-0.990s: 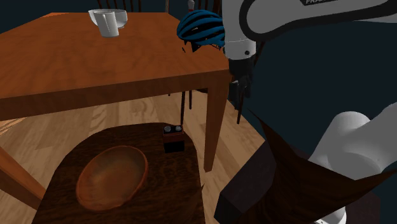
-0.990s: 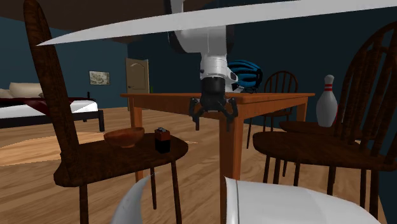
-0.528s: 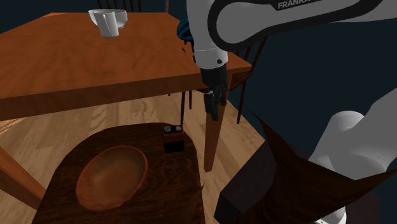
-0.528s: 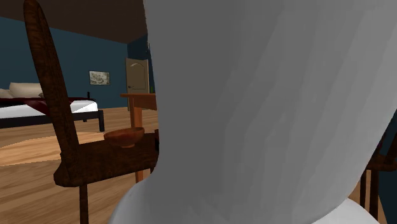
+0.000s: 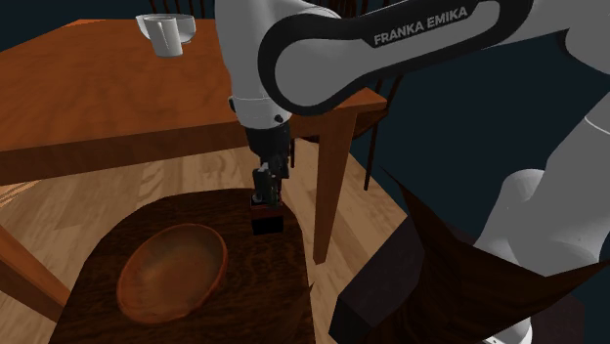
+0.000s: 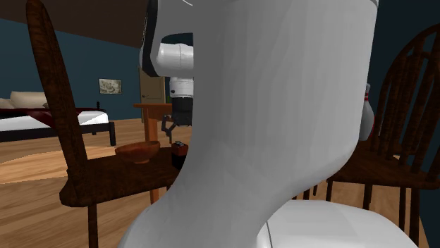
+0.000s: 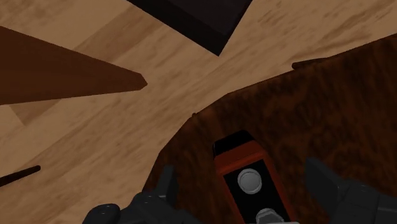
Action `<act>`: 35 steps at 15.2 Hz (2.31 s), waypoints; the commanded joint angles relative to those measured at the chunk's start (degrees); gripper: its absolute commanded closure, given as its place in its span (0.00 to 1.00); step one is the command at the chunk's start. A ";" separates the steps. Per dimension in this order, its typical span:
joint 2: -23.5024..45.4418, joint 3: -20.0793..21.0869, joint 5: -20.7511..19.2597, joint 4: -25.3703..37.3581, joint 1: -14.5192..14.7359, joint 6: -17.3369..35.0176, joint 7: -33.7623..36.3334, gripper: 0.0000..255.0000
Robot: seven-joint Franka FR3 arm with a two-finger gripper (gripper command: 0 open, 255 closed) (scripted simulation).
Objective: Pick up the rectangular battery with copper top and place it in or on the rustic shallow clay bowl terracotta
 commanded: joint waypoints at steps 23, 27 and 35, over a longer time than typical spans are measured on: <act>1.17 0.76 -0.48 -4.22 0.76 5.48 0.22 1.00; 1.43 0.61 -0.59 -2.92 0.62 4.41 -0.02 1.00; 0.29 0.48 -0.23 2.05 0.52 -1.63 -0.31 1.00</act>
